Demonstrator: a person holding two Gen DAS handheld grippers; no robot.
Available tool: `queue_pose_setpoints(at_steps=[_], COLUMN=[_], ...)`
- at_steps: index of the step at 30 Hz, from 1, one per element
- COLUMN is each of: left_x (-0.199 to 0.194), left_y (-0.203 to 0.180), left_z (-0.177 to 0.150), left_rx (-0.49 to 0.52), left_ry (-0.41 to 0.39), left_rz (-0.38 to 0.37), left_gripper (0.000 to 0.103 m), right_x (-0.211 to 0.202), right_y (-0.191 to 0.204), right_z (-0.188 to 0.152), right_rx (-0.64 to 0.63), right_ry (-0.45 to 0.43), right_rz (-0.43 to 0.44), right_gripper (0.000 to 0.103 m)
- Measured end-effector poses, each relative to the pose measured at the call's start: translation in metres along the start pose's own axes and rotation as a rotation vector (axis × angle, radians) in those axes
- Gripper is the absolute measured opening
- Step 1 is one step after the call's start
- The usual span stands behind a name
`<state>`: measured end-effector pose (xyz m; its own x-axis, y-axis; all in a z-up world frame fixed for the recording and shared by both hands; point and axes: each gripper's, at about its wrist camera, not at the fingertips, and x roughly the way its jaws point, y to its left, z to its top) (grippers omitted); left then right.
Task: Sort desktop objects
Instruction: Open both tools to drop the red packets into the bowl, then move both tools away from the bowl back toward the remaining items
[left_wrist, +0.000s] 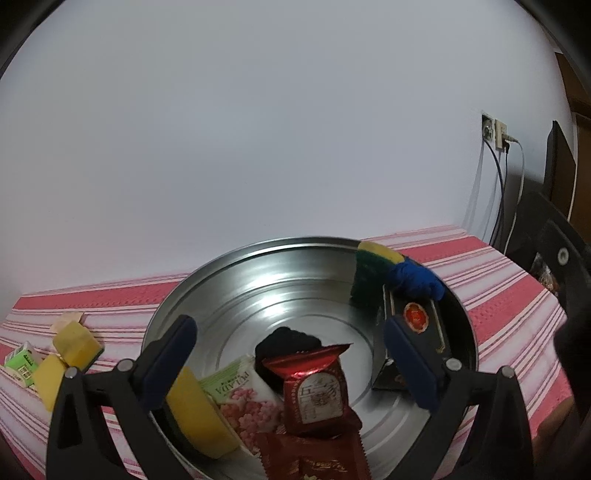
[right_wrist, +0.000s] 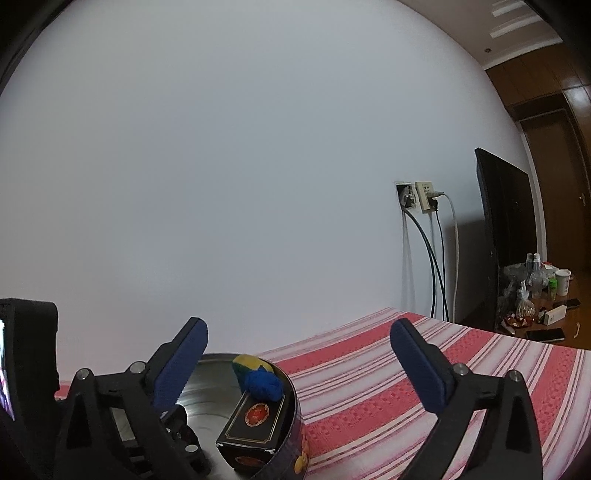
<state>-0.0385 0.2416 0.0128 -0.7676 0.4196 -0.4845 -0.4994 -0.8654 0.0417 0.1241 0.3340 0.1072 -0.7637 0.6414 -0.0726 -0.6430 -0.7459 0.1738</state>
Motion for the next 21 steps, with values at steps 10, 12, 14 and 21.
queue_pose_setpoints(at_steps=[10,12,14,21], left_x=[-0.007,-0.008,-0.009,-0.031], left_y=[0.004,0.005,0.006,0.017], left_z=[-0.014,-0.015,-0.016,-0.020], left_rx=[0.034,0.035,0.035,-0.019], left_ry=[-0.033,-0.039,-0.048,-0.139], left_rz=[0.056,0.061,0.072,0.138], left_gripper=[0.102,0.102,0.102,0.102], right_x=[-0.007,-0.009,-0.010,-0.018], right_y=[0.010,0.015,0.021,0.024], right_z=[-0.008,-0.009,-0.010,-0.010], right_rx=[-0.078,-0.114,-0.155,-0.170], right_ry=[-0.085,-0.107,-0.119,-0.168], right_rz=[-0.050,-0.064,-0.089,-0.121], right_gripper=[0.103,0.103,0.103,0.103])
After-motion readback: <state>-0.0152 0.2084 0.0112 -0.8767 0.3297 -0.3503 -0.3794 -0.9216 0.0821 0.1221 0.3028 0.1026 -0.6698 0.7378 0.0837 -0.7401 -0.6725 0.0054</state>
